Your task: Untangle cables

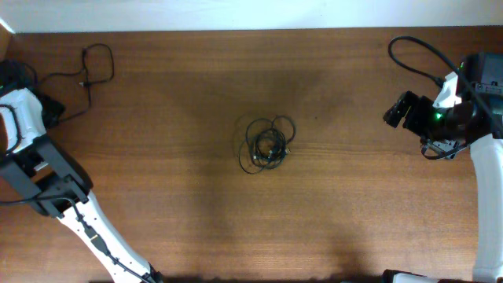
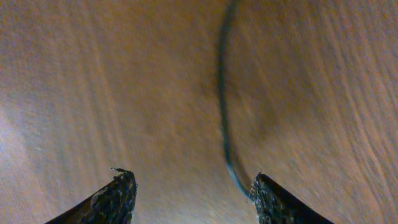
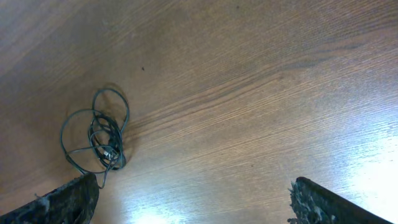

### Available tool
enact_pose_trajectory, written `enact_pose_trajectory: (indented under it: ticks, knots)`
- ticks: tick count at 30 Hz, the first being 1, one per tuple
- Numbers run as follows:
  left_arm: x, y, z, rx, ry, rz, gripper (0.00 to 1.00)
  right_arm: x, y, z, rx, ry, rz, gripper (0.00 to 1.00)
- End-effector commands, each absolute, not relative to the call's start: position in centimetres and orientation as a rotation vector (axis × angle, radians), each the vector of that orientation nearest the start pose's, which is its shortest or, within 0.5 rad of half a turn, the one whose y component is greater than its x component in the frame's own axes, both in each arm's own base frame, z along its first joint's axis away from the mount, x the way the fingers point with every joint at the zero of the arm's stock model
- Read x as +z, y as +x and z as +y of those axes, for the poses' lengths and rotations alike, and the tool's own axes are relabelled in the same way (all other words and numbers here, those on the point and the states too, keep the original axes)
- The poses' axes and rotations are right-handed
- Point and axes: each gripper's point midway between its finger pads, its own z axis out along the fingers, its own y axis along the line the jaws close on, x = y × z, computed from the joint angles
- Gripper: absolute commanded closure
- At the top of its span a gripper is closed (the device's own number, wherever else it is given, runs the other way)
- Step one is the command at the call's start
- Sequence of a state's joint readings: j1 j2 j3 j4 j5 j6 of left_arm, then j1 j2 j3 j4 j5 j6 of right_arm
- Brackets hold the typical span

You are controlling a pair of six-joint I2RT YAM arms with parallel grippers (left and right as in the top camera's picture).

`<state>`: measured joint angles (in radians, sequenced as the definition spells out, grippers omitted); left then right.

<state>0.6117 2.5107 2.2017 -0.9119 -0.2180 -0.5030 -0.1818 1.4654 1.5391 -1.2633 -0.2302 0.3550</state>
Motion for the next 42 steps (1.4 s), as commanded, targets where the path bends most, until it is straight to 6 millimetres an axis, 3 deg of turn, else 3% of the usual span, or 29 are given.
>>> enact_pose_trajectory:
  ticks: [1,7,13,18,20,24,30,32,36,39,41,42]
  knots:
    - [1.2,43.8,35.9,0.331,-1.56,2.332,0.41,23.2,32.5,-1.9,0.369,0.654,2.672,0.01]
    - [-0.6,44.9,35.7,0.28,-1.546,2.331,0.5,23.1,32.3,-1.9,0.369,0.659,2.683,0.01]
    - [-0.8,46.2,36.2,0.29,-1.441,2.344,0.48,23.1,32.3,-1.9,0.369,0.658,2.681,0.01]
    - [-2.7,46.0,35.9,0.284,-1.452,2.373,0.5,23.1,32.3,-1.9,0.369,0.658,2.681,0.01]
    - [-3.7,45.7,35.6,0.284,-1.46,2.394,0.63,23.1,32.3,-1.9,0.369,0.658,2.681,0.01]
    - [-5.1,45.2,35.3,0.283,-1.475,2.427,0.97,23.1,32.3,-1.9,0.369,0.658,2.681,0.01]
    - [-4.3,47.4,36.1,0.234,-1.42,2.348,1.0,23.1,32.3,-1.9,0.369,0.659,2.683,0.01]
    - [-2.1,51.5,35.5,0.044,-1.255,2.292,1.0,22.9,32.0,-1.8,0.369,0.664,2.696,0.01]
    - [3.2,55.7,35.9,-0.08,-1.117,2.16,1.0,22.8,31.7,-1.8,0.369,0.669,2.707,0.01]
    - [10.7,59.3,35.8,-0.142,-0.966,2.024,1.0,22.8,31.7,-1.8,0.369,0.67,2.71,0.01]
    - [14.4,60.4,35.6,-0.128,-0.896,1.967,1.0,22.8,31.7,-1.8,0.369,0.67,2.709,0.01]
    - [16.9,61.0,35.6,-0.095,-0.841,1.93,0.82,22.8,31.6,-1.8,0.369,0.671,2.71,0.01]
